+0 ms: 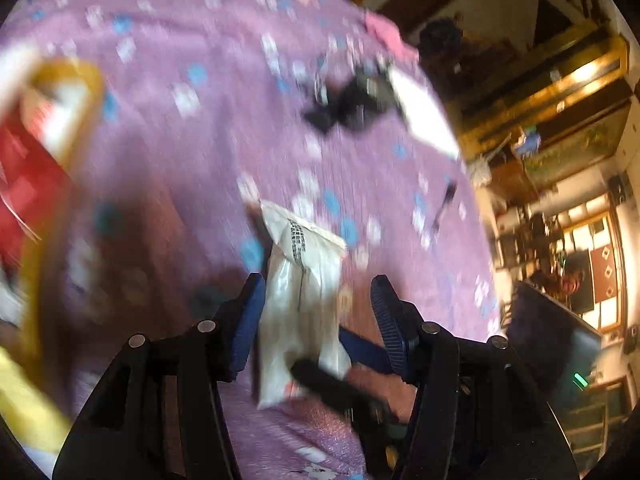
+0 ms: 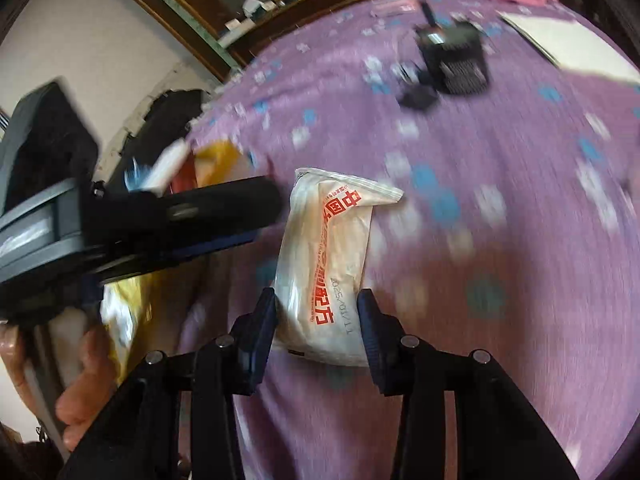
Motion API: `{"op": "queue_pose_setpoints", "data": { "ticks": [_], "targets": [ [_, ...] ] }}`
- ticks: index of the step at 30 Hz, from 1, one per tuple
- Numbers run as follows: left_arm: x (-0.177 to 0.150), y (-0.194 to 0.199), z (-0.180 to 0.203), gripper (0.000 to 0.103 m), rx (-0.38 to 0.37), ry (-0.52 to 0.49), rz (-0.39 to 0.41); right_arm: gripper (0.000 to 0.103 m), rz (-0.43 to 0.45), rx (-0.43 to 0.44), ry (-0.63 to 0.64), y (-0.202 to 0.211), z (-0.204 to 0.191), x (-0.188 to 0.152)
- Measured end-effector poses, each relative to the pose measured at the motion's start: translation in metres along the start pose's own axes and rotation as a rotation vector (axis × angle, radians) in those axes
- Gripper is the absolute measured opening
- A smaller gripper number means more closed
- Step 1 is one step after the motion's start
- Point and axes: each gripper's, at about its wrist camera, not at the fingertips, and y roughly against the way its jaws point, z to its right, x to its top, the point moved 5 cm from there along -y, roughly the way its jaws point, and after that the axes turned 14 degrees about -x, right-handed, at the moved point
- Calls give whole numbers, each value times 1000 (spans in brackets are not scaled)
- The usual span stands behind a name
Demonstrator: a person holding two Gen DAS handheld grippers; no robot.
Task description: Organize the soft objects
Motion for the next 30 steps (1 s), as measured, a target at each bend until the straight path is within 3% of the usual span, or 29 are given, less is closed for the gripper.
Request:
{"op": "queue_pose_setpoints", "data": {
  "ticks": [1, 7, 10, 15, 18, 23, 27, 29, 30],
  "targets": [
    [-5, -5, -2, 40, 20, 5, -2, 40, 12, -14, 8, 4, 0, -7],
    [-34, 0, 10, 38, 42, -20, 22, 41, 59, -23, 21, 24, -3, -29],
    [-42, 33, 22, 38, 47, -37, 91, 41, 129, -12, 79, 46, -23, -31],
    [-51, 117, 24, 38, 82, -56, 277, 41, 213, 78, 193, 73, -80, -24],
    [-58, 169, 3, 38, 133, -44, 378, 42, 240, 139, 258, 76, -128, -19],
    [-64, 213, -53, 38, 148, 32, 434, 43, 221, 176, 342, 48, -197, -18],
    [-73, 214, -89, 38, 128, 80, 427, 45, 178, 144, 344, 25, -209, -24],
    [-78, 217, -95, 43, 140, 75, 434, 53, 167, 133, 306, 18, -206, -24],
    [-81, 219, -95, 51, 142, 66, 438, 61, 159, 132, 284, 17, -204, -25]
  ]
}}
